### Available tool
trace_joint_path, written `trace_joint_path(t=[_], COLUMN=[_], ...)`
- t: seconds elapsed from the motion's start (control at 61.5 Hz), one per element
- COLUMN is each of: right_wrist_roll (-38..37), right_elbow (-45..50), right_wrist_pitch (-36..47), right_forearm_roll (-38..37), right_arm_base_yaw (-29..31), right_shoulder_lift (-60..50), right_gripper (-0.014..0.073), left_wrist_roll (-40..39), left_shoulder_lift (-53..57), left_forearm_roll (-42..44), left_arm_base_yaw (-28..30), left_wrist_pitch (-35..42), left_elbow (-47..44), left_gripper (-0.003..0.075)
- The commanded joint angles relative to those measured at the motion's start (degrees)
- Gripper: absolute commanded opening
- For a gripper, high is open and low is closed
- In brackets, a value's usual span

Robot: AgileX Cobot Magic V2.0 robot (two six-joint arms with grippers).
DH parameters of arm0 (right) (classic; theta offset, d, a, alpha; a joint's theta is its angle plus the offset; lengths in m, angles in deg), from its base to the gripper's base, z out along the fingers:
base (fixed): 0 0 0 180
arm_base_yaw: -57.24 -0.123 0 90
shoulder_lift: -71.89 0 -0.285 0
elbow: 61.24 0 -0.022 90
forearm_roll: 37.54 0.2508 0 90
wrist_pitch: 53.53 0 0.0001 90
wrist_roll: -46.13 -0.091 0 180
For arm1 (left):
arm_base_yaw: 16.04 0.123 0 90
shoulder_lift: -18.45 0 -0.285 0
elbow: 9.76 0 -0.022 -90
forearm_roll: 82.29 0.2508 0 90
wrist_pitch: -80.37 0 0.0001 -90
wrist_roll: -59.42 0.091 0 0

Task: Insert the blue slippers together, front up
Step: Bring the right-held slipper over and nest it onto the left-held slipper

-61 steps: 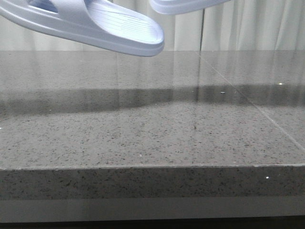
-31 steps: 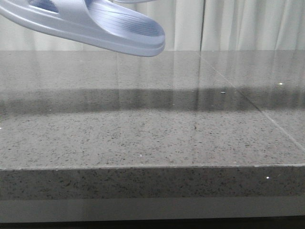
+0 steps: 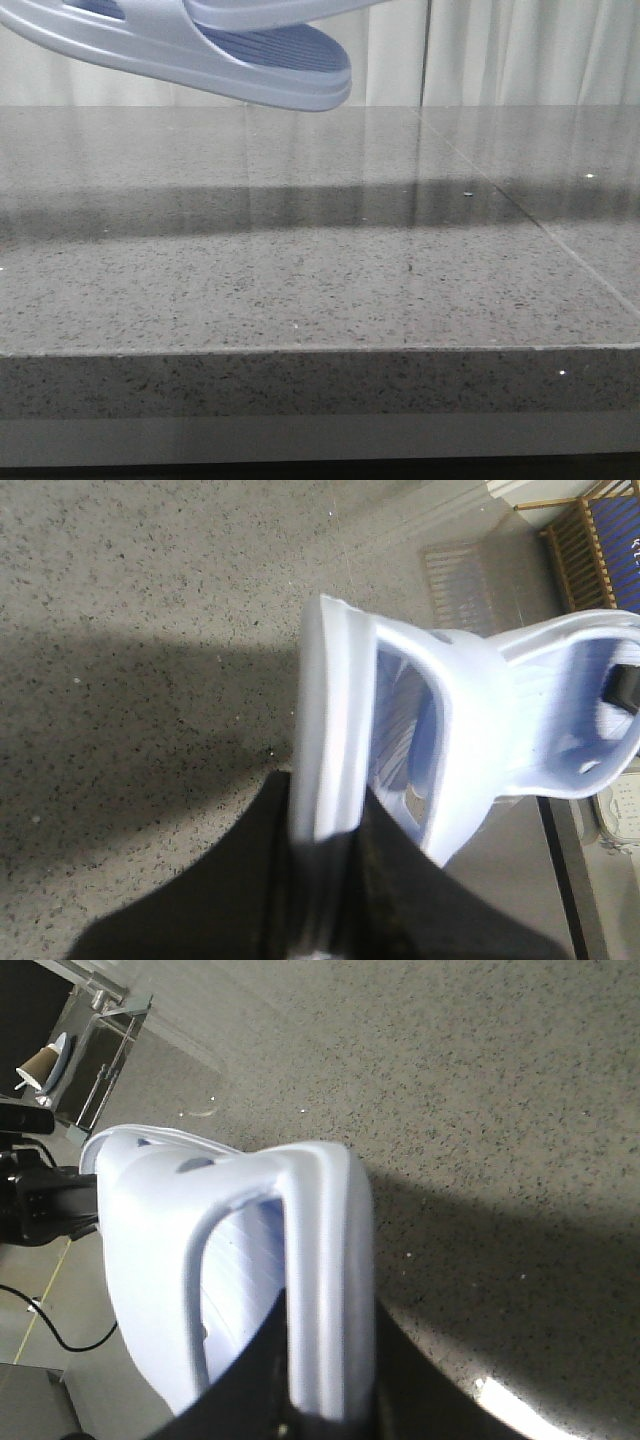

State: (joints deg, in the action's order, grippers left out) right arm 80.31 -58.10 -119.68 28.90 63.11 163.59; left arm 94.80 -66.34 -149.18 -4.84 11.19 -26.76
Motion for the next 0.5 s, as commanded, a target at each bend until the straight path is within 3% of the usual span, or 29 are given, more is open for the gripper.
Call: trace_joint_path(t=[0.0, 0.244, 0.488], right_wrist_roll=[1.2, 2.6, 3.2], right_elbow=[-1.4, -1.4, -1.4], right_wrist_pitch=[0.8, 0.1, 2.0], right_forearm_roll=[5.2, 8.3, 9.2], right_arm_base_yaw=[-0.1, -0.8, -5.5], right_shoulder_lift=[-0.9, 0.5, 1.2], right_gripper=[-0.0062, -0.0062, -0.0062], left_wrist_roll=[0.1, 0.1, 0.1], left_shoulder_lift=[1.8, 1.8, 1.8], left_forearm_roll=[-5.6, -7.9, -8.1], left_arm_base_yaw=[-0.3, -0.3, -0.3], left_wrist_pitch=[-2.6, -2.7, -2.7], left_elbow=[1.3, 1.3, 1.3], left_gripper=[-0.0019, -0.0019, -0.0019])
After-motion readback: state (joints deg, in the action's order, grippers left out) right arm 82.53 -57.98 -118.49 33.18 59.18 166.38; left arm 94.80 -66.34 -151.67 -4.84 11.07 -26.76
